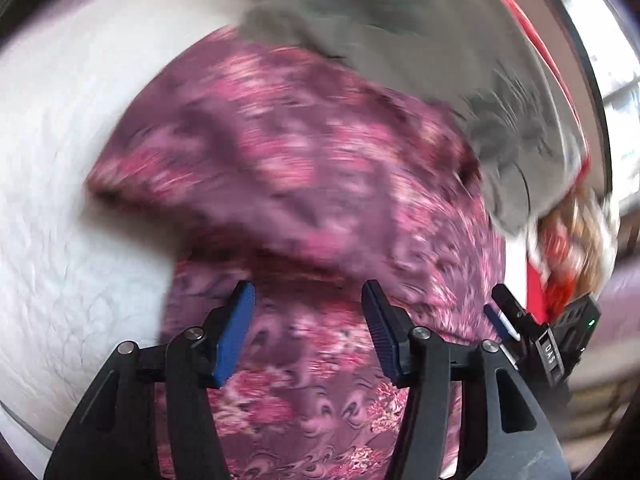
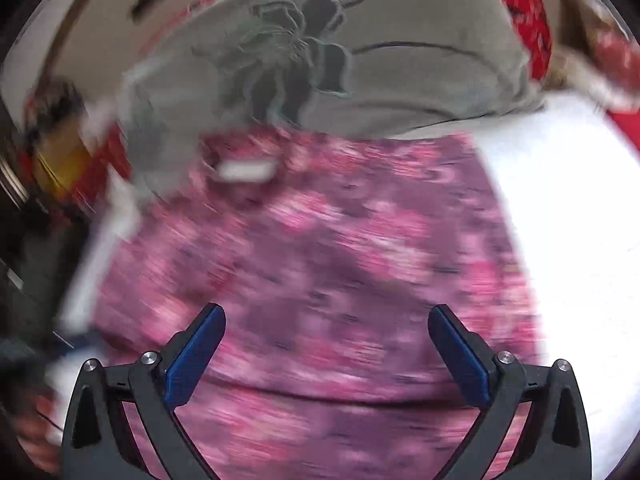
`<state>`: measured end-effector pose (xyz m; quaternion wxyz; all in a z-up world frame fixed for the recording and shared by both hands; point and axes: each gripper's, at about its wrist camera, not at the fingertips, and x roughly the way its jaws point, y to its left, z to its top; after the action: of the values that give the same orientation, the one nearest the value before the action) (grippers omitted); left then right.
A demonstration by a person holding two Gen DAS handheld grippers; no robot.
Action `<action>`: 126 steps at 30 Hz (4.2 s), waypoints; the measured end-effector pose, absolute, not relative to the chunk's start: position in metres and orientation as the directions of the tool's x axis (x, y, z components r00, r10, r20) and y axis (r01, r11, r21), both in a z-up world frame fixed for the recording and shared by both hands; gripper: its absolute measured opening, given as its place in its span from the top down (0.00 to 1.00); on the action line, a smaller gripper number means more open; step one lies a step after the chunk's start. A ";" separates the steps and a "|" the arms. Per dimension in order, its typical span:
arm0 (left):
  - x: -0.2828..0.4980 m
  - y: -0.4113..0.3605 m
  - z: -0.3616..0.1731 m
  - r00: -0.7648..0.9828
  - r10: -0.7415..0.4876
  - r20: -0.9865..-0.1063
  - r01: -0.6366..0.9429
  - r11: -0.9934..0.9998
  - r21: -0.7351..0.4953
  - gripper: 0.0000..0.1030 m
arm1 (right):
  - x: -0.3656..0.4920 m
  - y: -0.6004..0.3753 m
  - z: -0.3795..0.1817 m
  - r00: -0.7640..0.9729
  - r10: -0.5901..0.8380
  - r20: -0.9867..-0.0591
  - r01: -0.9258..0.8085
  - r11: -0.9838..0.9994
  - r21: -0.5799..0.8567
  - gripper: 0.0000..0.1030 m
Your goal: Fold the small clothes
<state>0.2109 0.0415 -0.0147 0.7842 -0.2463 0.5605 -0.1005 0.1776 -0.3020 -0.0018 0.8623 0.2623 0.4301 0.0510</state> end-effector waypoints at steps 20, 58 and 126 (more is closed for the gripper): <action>0.202 0.058 -0.035 0.341 -0.531 -0.776 -0.169 0.777 -0.606 0.47 | 0.190 -0.262 0.056 0.725 0.323 -0.608 -0.052 0.906 0.420 0.89; 0.172 -0.032 -0.034 0.251 -0.251 -0.935 0.151 0.964 -0.218 0.43 | 0.129 -0.357 -0.022 0.480 0.289 -0.828 0.120 0.913 0.389 0.63; 0.015 0.118 0.005 0.166 -0.645 -0.745 -0.072 0.746 -0.662 0.94 | -0.166 -0.388 0.008 0.709 0.667 -0.228 -0.082 0.400 0.913 0.92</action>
<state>0.0148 0.1178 0.0054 0.7053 -0.2927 0.6128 -0.2033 -0.1661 -0.3879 0.0084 0.7821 0.4928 0.2968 0.2393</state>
